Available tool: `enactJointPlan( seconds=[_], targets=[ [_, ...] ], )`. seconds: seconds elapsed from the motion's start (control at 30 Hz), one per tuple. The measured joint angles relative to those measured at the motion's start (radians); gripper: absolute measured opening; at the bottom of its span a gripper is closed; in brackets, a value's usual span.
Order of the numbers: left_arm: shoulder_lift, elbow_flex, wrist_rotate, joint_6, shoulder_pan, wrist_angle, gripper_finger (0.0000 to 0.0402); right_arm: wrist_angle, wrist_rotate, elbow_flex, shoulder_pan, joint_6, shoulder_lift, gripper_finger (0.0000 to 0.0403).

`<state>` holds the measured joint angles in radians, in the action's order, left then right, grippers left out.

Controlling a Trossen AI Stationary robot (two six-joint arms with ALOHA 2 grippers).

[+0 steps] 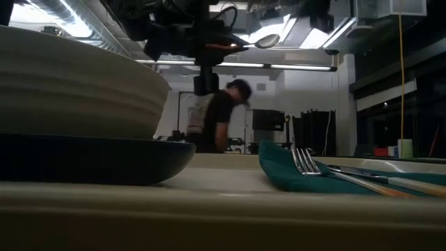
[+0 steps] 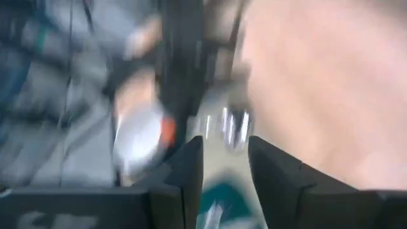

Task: Set up tray
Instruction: Put the orange spoon on top of the napkin to the left of the orange fork

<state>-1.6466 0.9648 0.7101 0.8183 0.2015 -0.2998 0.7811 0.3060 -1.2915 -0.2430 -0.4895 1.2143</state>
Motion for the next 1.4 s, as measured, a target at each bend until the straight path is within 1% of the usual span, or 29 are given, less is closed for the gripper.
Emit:
enactJointPlan(
  seconds=[0.07,0.13,0.23,0.43,0.6,0.73,0.8,0.93,1.07,1.17,1.27,1.33,1.4],
  targets=[
    [-0.016,-0.001,-0.045,0.04,-0.018,-0.056,0.0001,-0.089,-0.132,0.0,0.008,-0.004,-0.055,0.0126],
    [-0.044,-0.001,-0.056,0.088,-0.049,-0.109,0.0001,-0.176,-0.24,-0.001,0.012,0.001,-0.091,0.0121],
    [-0.104,-0.001,-0.089,0.185,-0.1,-0.215,0.0001,-0.215,-0.308,-0.002,0.007,0.025,-0.111,0.0114],
    [-0.217,-0.002,-0.247,0.387,-0.153,-0.451,0.0002,-0.187,-0.314,0.0,-0.002,0.091,-0.09,0.0104],
    [-0.246,-0.001,-0.457,0.466,-0.212,-0.456,0.0002,-0.188,-0.326,0.0,-0.001,0.171,-0.087,0.0103],
    [-0.245,-0.001,-0.569,0.531,-0.263,-0.459,0.0002,-0.188,-0.339,0.0,-0.001,0.211,-0.086,0.0103],
    [-0.245,-0.001,-0.605,0.556,-0.291,-0.456,0.0002,-0.195,-0.34,0.0,-0.001,0.206,-0.086,0.0103],
    [-0.245,-0.001,-0.622,0.556,-0.327,-0.411,0.0002,-0.23,-0.34,0.0,-0.001,0.195,-0.086,0.0103],
    [-0.245,-0.001,-0.657,0.51,-0.366,-0.402,0.0002,-0.283,-0.34,0.0,-0.001,0.159,-0.086,0.0103],
    [-0.245,-0.001,-0.705,0.479,-0.407,-0.403,0.0002,-0.328,-0.34,0.0,-0.001,0.165,-0.086,0.0103],
    [-0.245,-0.001,-0.745,0.414,-0.444,-0.397,0.0002,-0.391,-0.321,0.0,-0.001,0.185,-0.086,0.0103],
    [-0.245,-0.001,-0.776,0.389,-0.465,-0.371,0.0002,-0.429,-0.316,0.0,-0.001,0.185,-0.086,0.0103],
    [-0.245,-0.001,-0.81,0.405,-0.484,-0.32,0.0002,-0.443,-0.316,0.0,-0.001,0.185,-0.086,0.0103]
  ],
)
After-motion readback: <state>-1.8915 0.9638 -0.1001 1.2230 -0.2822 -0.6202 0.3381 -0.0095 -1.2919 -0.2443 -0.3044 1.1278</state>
